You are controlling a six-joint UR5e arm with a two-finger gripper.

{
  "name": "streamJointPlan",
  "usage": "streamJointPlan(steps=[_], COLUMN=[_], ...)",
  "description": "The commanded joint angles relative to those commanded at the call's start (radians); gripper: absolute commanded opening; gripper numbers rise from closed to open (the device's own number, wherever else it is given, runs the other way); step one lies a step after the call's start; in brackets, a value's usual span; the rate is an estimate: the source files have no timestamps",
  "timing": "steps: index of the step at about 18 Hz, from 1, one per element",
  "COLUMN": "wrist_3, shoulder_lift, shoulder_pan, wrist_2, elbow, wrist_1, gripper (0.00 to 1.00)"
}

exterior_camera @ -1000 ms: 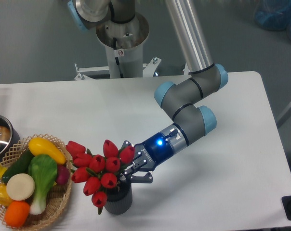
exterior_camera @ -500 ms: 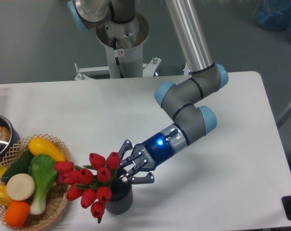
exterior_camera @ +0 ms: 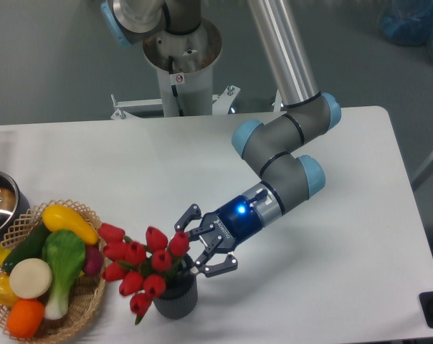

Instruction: Insert the flowers into the vase

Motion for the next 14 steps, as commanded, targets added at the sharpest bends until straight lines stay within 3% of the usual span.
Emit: streamJointPlan(steps=[8, 14], wrist_3=[0.002, -0.071], shoulder_lift=[0.055, 0.192], shoulder_pan=[0.093, 0.121], wrist_2=[0.033, 0.388], elbow=[0.017, 0.04], wrist_1=[0.0, -0.005], gripper=[1.0, 1.0])
